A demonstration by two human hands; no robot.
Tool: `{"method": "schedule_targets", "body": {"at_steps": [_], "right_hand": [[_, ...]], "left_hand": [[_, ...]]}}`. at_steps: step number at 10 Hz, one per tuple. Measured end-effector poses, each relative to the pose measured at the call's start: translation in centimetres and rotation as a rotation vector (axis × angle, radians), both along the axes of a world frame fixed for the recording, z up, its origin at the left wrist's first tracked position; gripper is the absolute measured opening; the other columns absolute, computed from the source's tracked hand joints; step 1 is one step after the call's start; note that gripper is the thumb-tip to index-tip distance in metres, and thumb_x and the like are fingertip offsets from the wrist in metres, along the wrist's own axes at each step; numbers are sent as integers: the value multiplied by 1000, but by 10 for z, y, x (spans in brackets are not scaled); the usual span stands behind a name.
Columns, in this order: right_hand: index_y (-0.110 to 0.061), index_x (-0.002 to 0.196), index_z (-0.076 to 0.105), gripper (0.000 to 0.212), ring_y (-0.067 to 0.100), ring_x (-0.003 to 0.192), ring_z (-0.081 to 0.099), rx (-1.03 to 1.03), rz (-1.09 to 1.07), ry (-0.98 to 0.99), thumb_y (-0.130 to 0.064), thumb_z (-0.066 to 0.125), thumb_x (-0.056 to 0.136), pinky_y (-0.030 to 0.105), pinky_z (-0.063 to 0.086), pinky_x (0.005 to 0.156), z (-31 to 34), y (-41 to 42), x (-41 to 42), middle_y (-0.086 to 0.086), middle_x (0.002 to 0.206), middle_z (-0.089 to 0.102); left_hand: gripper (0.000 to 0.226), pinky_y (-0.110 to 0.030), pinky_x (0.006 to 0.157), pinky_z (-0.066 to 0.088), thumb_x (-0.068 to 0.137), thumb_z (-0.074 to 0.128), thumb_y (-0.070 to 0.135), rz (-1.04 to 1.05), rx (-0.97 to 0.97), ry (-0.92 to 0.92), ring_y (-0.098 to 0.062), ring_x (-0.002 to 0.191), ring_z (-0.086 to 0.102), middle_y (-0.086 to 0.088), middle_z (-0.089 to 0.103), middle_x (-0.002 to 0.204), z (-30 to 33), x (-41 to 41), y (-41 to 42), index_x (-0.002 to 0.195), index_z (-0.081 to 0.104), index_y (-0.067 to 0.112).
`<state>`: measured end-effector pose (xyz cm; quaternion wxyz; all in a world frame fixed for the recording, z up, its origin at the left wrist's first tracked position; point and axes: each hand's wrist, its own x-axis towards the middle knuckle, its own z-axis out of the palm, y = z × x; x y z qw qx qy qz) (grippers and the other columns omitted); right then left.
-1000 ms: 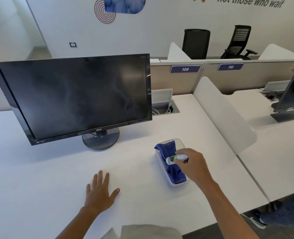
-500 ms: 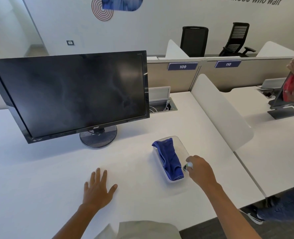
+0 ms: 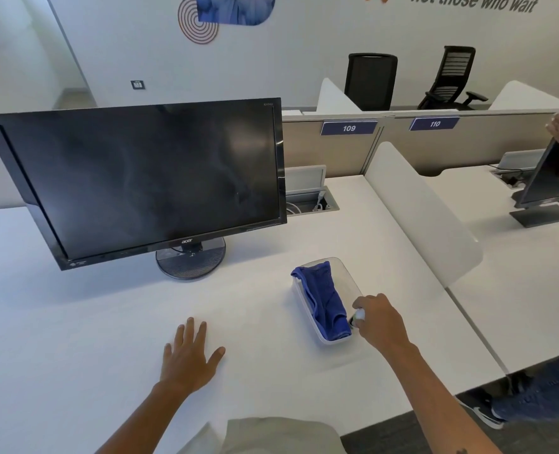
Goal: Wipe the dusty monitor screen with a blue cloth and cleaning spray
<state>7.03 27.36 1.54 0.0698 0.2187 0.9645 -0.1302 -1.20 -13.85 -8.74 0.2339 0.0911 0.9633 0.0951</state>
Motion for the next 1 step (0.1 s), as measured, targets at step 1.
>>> {"method": "schedule_targets", "body": {"at_steps": [1], "right_hand": [[-18, 123, 75, 34, 25, 109, 60, 78, 38, 56, -23, 81, 90, 34, 49, 87, 9, -6, -2, 1, 116, 75]], "left_hand": [[93, -58, 138, 14, 106, 32, 76, 17, 9, -20, -32, 173, -6, -7, -15, 185, -1, 0, -2, 177, 3, 24]]}}
